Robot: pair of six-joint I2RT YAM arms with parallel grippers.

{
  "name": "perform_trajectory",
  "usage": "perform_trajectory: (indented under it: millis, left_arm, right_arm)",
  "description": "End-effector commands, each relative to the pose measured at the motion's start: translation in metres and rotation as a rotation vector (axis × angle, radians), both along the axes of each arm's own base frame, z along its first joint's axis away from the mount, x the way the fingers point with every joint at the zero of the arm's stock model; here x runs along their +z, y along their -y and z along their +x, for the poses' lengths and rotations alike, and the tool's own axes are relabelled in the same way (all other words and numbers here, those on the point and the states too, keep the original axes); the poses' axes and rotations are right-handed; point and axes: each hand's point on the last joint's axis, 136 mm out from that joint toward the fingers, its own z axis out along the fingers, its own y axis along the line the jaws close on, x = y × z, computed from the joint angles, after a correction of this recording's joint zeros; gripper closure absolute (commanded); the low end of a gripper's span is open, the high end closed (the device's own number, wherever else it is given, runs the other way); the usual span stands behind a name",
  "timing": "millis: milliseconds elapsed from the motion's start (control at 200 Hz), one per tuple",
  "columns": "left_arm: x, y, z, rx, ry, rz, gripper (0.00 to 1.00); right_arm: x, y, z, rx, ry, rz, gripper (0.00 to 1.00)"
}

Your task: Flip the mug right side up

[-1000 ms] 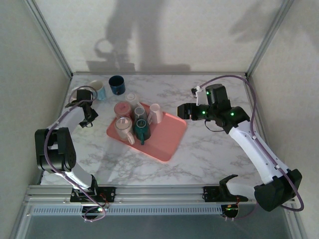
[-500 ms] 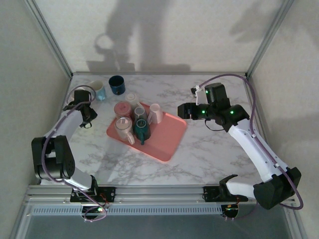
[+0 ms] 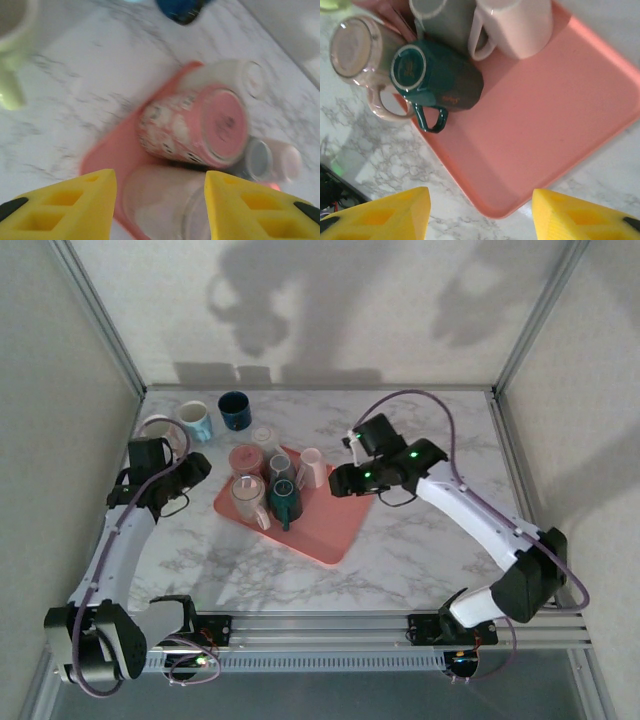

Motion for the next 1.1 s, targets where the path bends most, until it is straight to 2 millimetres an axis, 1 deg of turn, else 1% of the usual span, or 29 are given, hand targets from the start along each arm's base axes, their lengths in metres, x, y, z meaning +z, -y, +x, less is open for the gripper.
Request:
perform_trajectory:
  millis: [0,75,220,305,380,496,641,751,951,1096]
  left_arm:
    - [0.015,0.04,-0.006,-0.206,0.074,-0.088,0.5]
    - [0.012,0.052,-0.01,-0.255,0.072,-0.103,0.5]
    - [0.006,0.07,-0.016,-0.317,0.07,-0.144,0.5]
    - [0.003,0.076,-0.016,-0.33,0.064,-0.149,0.5]
    - [0.004,0.076,-0.015,-0.323,0.064,-0.138,0.5]
    - [0.006,0.075,-0.014,-0.312,0.073,-0.13,0.47]
    - [0.004,0.075,-0.013,-0.306,0.072,-0.133,0.47]
    - [0.004,0.074,-0.013,-0.298,0.07,-0.134,0.47]
    - [0.008,0.074,-0.011,-0.3,0.079,-0.132,0.47]
    - [0.009,0.074,-0.009,-0.3,0.083,-0.138,0.47]
  right_arm:
    - [-0.012,-0.018,-0.003,-0.051,-0.023,-0.031,0.43]
    - [-0.02,-0.031,-0.007,-0.057,-0.021,-0.055,0.43]
    - [-0.035,-0.048,-0.007,-0.14,-0.031,-0.06,0.41]
    - [-0.041,-0.056,-0.007,-0.167,-0.013,-0.077,0.4]
    - [-0.044,-0.067,-0.007,-0.167,-0.008,-0.077,0.39]
    - [-0.048,-0.089,-0.011,-0.134,-0.021,-0.069,0.38]
    - [-0.062,-0.11,-0.016,-0.119,-0.037,-0.083,0.38]
    - [-0.074,-0.119,-0.012,-0.142,-0.043,-0.1,0.38]
    - [-0.092,-0.125,-0.003,-0.214,-0.054,-0.122,0.37]
    - [-0.102,-0.132,0.0,-0.223,-0.065,-0.133,0.37]
